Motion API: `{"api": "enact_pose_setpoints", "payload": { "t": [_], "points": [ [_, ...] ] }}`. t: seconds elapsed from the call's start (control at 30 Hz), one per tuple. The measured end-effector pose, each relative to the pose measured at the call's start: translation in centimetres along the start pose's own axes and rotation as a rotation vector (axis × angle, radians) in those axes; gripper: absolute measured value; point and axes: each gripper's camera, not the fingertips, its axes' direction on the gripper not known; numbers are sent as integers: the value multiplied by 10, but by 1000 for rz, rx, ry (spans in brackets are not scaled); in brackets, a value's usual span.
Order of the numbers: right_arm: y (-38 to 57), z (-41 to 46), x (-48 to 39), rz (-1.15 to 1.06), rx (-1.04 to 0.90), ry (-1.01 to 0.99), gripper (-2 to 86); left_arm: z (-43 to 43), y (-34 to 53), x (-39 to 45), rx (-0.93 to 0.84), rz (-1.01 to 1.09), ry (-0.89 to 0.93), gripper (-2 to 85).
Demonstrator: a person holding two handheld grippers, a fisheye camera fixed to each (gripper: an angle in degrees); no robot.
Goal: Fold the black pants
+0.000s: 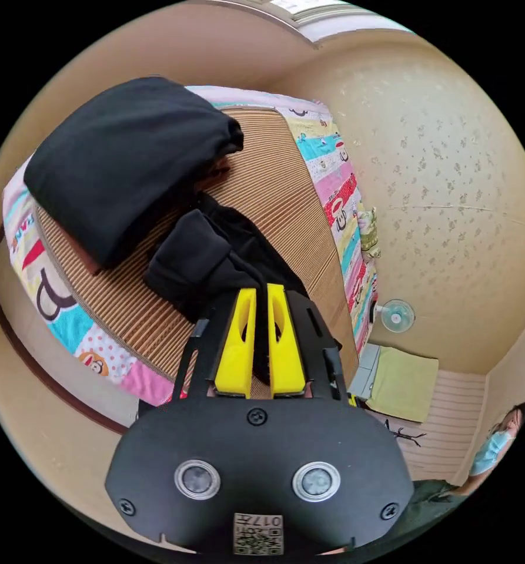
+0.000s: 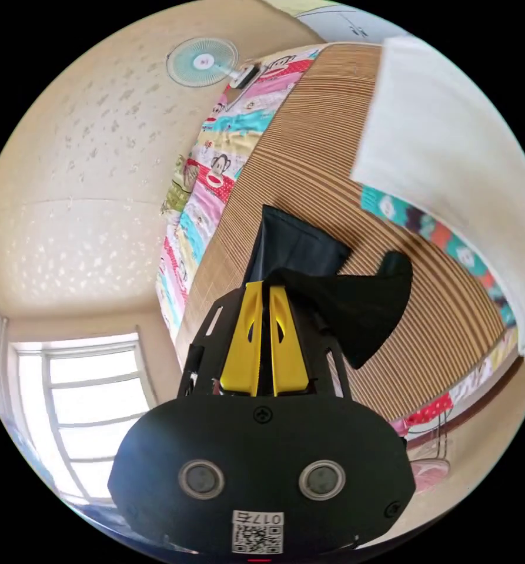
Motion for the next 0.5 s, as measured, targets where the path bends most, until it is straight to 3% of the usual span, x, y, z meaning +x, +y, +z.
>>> {"api": "enact_pose_setpoints", "payload": {
  "t": [0.1, 0.23, 0.33, 0.4, 0.5],
  "points": [
    [-63, 72, -45, 24, -79, 100, 14, 39, -46, 38, 38, 9, -8, 56],
    [-85, 122, -87, -115, -35, 36, 9, 65, -63, 91, 262, 44, 2, 78],
    [-76, 165, -106, -216, -113, 90, 6, 114, -59, 116, 103, 91, 47, 78],
    [-58, 220, -106, -345, -288, 262, 6, 145, -48, 128, -18, 173, 12, 75],
    [-22, 292, -69, -453, -581, 528, 5, 198, -26, 133, -257, 308, -218, 61]
  ]
}}
